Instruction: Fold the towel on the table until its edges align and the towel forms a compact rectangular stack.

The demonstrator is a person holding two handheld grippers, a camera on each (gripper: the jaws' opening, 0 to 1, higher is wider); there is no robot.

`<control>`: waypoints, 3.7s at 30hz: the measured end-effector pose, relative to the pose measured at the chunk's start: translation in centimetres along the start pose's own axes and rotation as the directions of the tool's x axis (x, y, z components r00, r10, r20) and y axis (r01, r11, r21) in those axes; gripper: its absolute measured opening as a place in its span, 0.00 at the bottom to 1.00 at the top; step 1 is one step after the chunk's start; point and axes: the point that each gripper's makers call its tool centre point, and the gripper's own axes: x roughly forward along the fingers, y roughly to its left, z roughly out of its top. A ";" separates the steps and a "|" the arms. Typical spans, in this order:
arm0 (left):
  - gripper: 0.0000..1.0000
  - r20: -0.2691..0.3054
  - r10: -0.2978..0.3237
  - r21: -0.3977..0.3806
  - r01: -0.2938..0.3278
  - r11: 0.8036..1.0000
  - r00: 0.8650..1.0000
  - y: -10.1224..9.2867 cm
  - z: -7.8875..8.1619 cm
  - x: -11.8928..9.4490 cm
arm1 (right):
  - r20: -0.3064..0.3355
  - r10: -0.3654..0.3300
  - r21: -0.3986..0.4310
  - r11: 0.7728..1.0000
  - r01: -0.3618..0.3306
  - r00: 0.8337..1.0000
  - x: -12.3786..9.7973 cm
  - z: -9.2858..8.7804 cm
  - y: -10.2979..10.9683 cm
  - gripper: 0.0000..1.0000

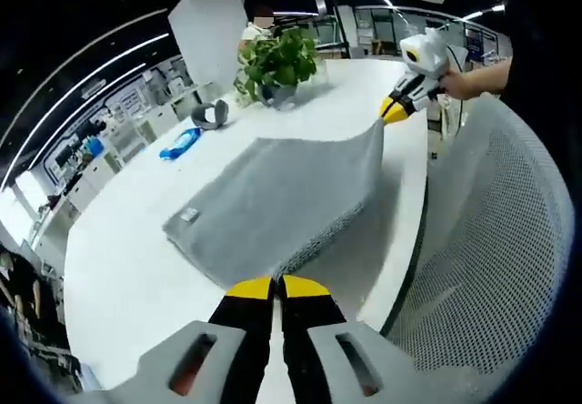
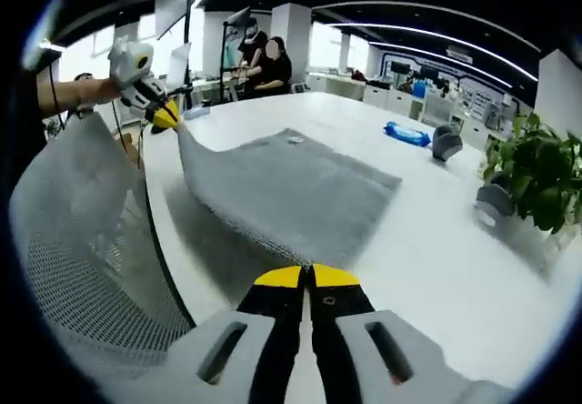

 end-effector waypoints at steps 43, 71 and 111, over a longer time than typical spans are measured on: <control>0.02 0.320 0.350 -0.335 -0.240 0.911 0.881 0.4 7.2 -11.5 | 0.223 -0.177 0.049 0.984 0.171 0.959 -9.8 11.4 0.9 0.00; 0.02 0.173 0.233 -0.296 -0.175 0.939 0.957 4.2 4.6 -3.2 | 0.008 -0.128 0.078 0.989 0.127 0.992 -1.1 6.3 -3.8 0.00; 0.05 -0.173 0.105 -0.163 -0.133 0.978 0.979 9.0 -5.2 12.9 | -0.312 -0.078 -0.025 0.997 0.074 0.947 13.3 -2.3 -9.9 0.05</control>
